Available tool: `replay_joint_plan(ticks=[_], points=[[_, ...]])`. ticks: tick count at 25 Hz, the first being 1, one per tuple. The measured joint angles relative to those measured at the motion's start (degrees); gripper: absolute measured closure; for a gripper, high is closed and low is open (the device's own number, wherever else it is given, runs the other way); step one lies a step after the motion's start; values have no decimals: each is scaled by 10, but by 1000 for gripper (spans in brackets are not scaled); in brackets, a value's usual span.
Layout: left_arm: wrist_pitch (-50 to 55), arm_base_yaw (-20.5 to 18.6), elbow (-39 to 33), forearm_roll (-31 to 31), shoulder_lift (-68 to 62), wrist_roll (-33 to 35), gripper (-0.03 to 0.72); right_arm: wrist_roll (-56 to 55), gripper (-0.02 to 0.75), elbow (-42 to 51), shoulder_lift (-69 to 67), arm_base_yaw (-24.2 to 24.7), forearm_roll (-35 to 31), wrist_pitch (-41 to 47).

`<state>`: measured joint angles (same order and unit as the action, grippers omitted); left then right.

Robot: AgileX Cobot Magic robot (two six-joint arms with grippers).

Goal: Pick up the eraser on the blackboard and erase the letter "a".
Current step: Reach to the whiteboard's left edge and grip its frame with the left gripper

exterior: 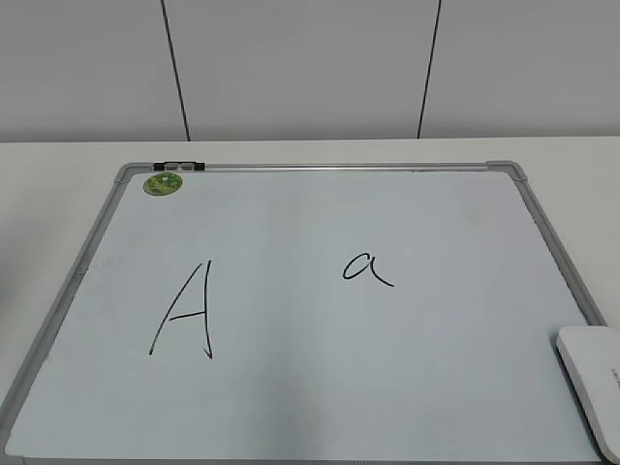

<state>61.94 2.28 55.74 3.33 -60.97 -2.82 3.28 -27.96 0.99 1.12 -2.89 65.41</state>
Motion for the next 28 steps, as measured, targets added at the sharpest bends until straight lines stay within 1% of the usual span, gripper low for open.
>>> replay_joint_plan(ticks=[4, 7, 13, 16, 20, 23, 28], points=[[-1, 0, 102, -10, -149, 0, 446, 0, 165, 0, 0, 0, 0, 0], [10, 0, 165, -17, -252, 0, 445, 0, 165, 0, 0, 0, 0, 0], [13, 0, 250, -27, -417, 0, 445, 0, 165, 0, 0, 0, 0, 0], [5, 0, 269, -33, -467, 0, 445, 0, 165, 0, 0, 0, 0, 0], [-14, 0, 273, -49, -512, 0, 445, 0, 165, 0, 0, 0, 0, 0], [-26, 0, 273, -55, -531, 1, 445, 0, 165, 0, 0, 0, 0, 0], [-49, 0, 274, -72, -546, 23, 445, 0, 165, 0, 0, 0, 0, 0]])
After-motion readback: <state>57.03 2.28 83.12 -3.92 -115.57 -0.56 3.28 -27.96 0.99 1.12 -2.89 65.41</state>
